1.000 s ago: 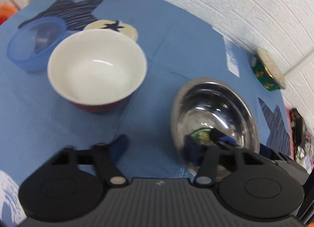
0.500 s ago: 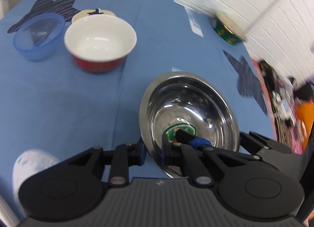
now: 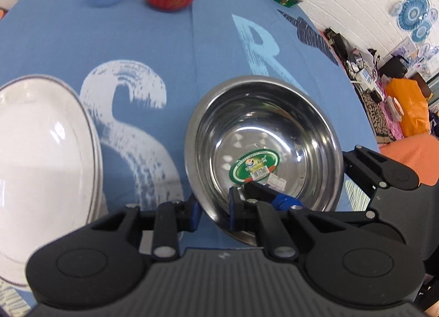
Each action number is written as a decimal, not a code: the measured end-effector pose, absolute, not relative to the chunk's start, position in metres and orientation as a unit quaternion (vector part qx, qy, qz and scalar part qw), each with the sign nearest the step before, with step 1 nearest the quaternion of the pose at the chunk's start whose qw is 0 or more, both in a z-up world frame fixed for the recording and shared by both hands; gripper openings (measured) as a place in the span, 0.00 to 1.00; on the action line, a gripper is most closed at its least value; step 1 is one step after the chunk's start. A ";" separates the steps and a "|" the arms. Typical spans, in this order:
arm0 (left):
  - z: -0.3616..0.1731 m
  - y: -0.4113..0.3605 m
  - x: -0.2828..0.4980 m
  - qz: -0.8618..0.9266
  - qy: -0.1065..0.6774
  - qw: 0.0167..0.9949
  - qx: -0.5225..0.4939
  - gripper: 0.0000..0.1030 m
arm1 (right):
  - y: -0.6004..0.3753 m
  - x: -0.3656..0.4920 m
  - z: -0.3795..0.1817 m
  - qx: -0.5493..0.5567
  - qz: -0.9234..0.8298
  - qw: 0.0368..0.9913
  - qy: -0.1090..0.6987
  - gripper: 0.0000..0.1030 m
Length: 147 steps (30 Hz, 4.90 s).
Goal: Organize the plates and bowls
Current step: 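Carry the steel bowl with both grippers and lower it beside the plate stack, then open both grippers and move them to the red bowl with white interior, then close the left gripper on the red bowl rim while the right gripper grips it, then carry the red bowl with both grippers and lower it into the steel bowl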
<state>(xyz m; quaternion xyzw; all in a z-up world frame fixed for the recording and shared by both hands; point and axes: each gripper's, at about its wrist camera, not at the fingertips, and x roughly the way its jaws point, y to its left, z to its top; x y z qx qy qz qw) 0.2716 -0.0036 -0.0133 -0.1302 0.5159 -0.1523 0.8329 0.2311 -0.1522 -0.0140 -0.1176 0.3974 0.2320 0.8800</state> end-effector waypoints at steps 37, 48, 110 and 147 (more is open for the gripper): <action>0.005 -0.011 0.242 -0.177 0.440 0.873 -0.114 0.63 | -0.206 0.209 -0.029 0.048 0.196 0.869 0.452 0.61; 0.020 0.003 0.233 -0.191 0.419 0.879 -0.122 0.63 | -0.222 0.200 0.002 0.048 0.165 0.885 0.432 0.61; -0.031 0.090 0.541 0.104 0.396 0.829 -0.381 0.63 | -0.072 0.583 -0.033 -0.064 0.234 0.853 0.461 0.61; 0.036 -0.005 0.324 -0.096 0.449 0.856 -0.237 0.05 | -0.161 0.306 0.045 -0.079 0.224 0.870 0.433 0.21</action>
